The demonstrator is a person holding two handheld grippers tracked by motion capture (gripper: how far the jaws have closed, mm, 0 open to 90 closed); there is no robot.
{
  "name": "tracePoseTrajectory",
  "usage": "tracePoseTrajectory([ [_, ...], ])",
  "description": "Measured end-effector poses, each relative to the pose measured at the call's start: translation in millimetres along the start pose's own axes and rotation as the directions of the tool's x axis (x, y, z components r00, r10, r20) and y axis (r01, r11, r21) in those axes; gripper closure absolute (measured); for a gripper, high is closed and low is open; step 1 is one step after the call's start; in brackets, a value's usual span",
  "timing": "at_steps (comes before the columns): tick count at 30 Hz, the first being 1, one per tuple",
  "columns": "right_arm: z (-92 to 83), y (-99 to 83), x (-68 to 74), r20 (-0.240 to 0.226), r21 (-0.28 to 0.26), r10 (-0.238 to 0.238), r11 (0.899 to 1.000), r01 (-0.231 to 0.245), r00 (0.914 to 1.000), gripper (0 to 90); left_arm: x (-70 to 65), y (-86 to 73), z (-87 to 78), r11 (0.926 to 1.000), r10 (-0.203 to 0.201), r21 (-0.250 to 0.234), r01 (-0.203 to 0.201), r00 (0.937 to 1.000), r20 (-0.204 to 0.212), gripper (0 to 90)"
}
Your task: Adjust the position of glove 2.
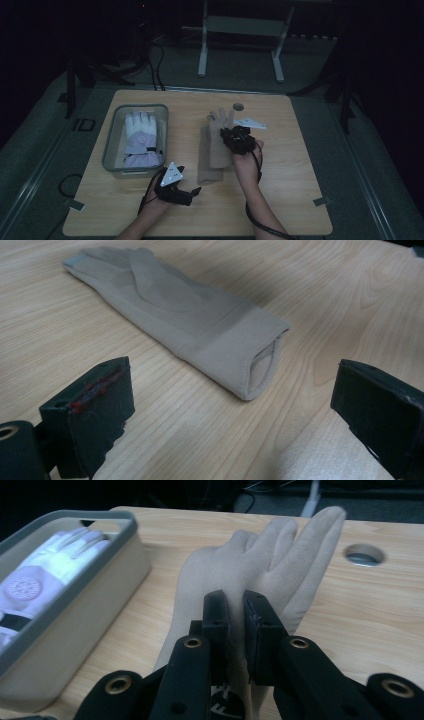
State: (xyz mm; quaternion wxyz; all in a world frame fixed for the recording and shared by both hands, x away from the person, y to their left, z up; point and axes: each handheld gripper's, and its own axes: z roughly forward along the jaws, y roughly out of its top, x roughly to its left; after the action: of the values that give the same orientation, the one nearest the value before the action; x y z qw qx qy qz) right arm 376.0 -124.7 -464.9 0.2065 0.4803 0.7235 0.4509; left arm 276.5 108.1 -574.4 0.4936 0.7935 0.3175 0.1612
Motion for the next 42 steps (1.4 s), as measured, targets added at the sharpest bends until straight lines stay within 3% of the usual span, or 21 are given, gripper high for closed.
tracePoseTrajectory([
  [5,17.4,-10.0,13.8,-0.011,0.025,0.025,0.999,-0.025,0.9996,80.9,0.1,-0.3,-0.4,1.0,-0.004,0.0,0.004,1.0,0.004,3.8],
  [12,42.6,-35.7,23.9,0.006,0.102,0.045,0.994,-0.045,0.999,80.6,0.7,-0.4,-0.8,1.0,-0.006,-0.001,0.006,1.0,0.007,3.7],
  [18,52.2,-54.4,22.3,0.033,0.153,0.051,0.987,-0.056,0.9982,80.1,0.9,-0.3,-0.3,1.0,-0.009,0.003,0.009,0.9999,0.009,3.7],
  [29,59.3,-72.7,14.6,0.047,0.169,0.06,0.983,-0.068,0.997,78.6,0.5,0.0,0.2,0.9999,-0.005,0.01,0.005,1.0,0.008,3.7],
  [32,57.4,-70.6,13.0,0.035,0.174,0.068,0.982,-0.073,0.997,69.6,0.7,0.0,0.2,0.9999,-0.005,0.01,0.005,1.0,0.008,3.7],
  [34,53.0,-67.5,12.7,0.015,0.17,0.065,0.983,-0.067,0.9978,59.0,1.2,0.0,0.1,0.9999,-0.011,0.011,0.011,0.9999,0.005,3.7],
  [37,44.7,-62.7,11.2,-0.01,0.158,0.012,0.987,-0.01,0.9999,46.4,2.5,0.0,0.1,0.9997,-0.023,0.01,0.023,0.9996,0.013,3.7],
  [39,38.6,-59.6,6.2,-0.026,0.15,0.001,0.989,0.003,0.9997,37.9,3.3,0.1,0.5,0.9994,-0.031,0.013,0.031,0.9994,0.016,3.8],
  [42,29.9,-55.4,-5.3,-0.055,0.139,0.023,0.99,-0.015,0.9982,25.7,3.1,0.4,0.8,0.9998,-0.016,0.01,0.015,0.9998,0.012,3.8],
])
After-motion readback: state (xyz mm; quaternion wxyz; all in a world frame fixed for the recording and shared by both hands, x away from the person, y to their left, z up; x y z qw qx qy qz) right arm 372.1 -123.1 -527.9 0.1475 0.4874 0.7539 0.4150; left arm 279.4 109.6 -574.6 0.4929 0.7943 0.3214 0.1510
